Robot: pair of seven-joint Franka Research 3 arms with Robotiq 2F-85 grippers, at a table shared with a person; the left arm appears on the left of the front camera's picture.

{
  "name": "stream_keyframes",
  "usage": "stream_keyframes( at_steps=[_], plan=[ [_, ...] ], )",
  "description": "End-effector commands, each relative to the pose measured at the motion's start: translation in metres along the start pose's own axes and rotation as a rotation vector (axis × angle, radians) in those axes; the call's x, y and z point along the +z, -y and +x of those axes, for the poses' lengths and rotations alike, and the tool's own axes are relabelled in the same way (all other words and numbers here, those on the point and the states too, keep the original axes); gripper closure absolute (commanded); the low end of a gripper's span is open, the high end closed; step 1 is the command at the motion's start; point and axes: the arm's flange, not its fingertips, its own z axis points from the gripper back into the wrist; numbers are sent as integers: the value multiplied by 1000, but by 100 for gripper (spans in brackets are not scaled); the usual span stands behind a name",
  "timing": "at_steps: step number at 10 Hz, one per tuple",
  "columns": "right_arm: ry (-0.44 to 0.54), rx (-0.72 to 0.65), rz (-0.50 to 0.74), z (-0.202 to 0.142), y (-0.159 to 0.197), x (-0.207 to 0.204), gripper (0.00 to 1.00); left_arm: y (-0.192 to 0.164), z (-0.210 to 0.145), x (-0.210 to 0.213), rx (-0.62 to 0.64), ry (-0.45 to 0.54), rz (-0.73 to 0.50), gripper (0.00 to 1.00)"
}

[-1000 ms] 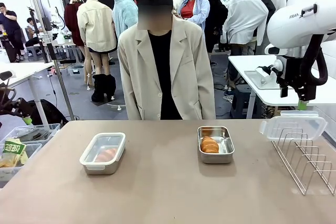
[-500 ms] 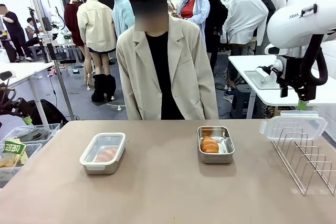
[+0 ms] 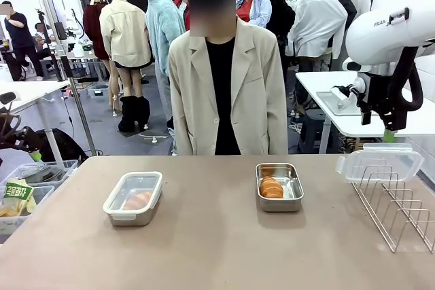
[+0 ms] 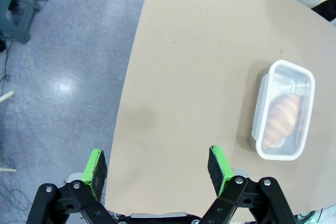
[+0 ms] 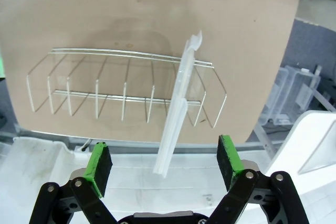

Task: Place the bread in airtight containers.
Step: Pick up one Airtight Container lid and hand it to the human.

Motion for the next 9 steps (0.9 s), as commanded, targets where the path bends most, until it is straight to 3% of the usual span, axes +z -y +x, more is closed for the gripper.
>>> stream_keyframes(
  at_steps=[1, 7, 9],
  plan=[
    [66, 4, 43, -7, 12, -31, 0, -1, 0, 1, 2, -3, 0, 0],
    [74, -24, 128, -9, 35, -91, 0, -1, 0, 1, 2, -3, 0, 0],
    [98, -16, 120, -10, 38, -95, 35, -1, 0, 1, 2, -3, 0, 0]
  ],
)
